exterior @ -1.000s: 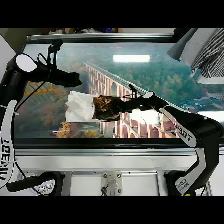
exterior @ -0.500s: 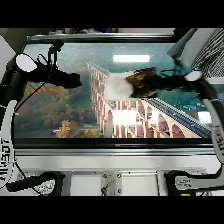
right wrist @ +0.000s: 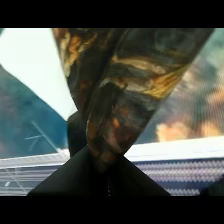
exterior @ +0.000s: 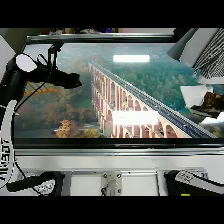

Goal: Fold the clothes and pants, and hang the long-sleeved shirts on hangers.

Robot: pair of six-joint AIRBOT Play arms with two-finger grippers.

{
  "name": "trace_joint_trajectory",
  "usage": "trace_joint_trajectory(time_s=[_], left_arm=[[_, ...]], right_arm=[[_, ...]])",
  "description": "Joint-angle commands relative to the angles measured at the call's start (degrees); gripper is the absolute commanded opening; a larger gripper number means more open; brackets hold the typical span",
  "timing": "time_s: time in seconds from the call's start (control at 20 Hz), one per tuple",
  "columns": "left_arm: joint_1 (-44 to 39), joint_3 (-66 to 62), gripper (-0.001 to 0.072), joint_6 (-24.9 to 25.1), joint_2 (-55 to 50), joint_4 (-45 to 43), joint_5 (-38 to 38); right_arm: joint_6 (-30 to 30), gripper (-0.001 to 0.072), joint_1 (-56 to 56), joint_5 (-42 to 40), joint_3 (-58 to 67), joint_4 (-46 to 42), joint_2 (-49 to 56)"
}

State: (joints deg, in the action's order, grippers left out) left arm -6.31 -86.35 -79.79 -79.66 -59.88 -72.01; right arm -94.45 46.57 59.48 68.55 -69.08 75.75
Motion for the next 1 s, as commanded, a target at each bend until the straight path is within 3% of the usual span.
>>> trace_joint_trajectory(time_s=[0.0,0.2,0.25,0.3,0.35,0.4,0.6,0.75,0.85,0.95], left_arm=[[-0.02,0.00,0.0009,-0.59,0.00,0.04,-0.02],[-0.02,0.00,0.0008,-0.57,0.00,0.02,-0.48],[0.00,0.00,0.0008,-0.57,0.00,0.00,-0.72],[-0.02,0.00,0.0008,-0.55,0.00,-0.02,-1.09],[-0.02,0.00,0.0008,-0.55,0.00,-0.04,-1.44],[-0.02,0.00,0.0009,-0.52,0.00,-0.04,-1.57],[-0.02,0.00,0.0009,-0.50,0.00,-0.04,-1.55],[-0.02,0.00,0.0009,-0.50,0.00,-0.02,-1.53],[-0.02,0.07,0.0008,-0.50,0.00,-0.02,-1.53],[-0.02,0.17,0.0009,-0.52,0.00,-0.02,-1.51]], right_arm=[[-5.62,0.0006,4.55,1.05,-8.17,-3.04,-4.11],[-6.93,0.0011,4.42,1.03,-15.47,-4.92,-8.15],[-6.91,0.0042,4.42,1.55,-15.80,-5.92,-8.44],[-6.88,0.0218,4.42,2.54,-15.78,-6.45,-8.59],[-6.88,0.0494,4.48,4.09,-15.72,-6.88,-8.61],[-6.78,0.0643,4.68,6.14,-15.45,-7.39,-8.61],[-2.71,0.0651,7.15,15.39,-10.47,-14.01,-10.60],[-1.22,0.0651,7.58,12.24,-6.78,-16.20,-17.92],[3.93,0.0651,6.08,8.31,-6.69,-7.63,-23.78],[11.41,0.0650,1.62,8.48,-7.02,6.43,-27.56]])
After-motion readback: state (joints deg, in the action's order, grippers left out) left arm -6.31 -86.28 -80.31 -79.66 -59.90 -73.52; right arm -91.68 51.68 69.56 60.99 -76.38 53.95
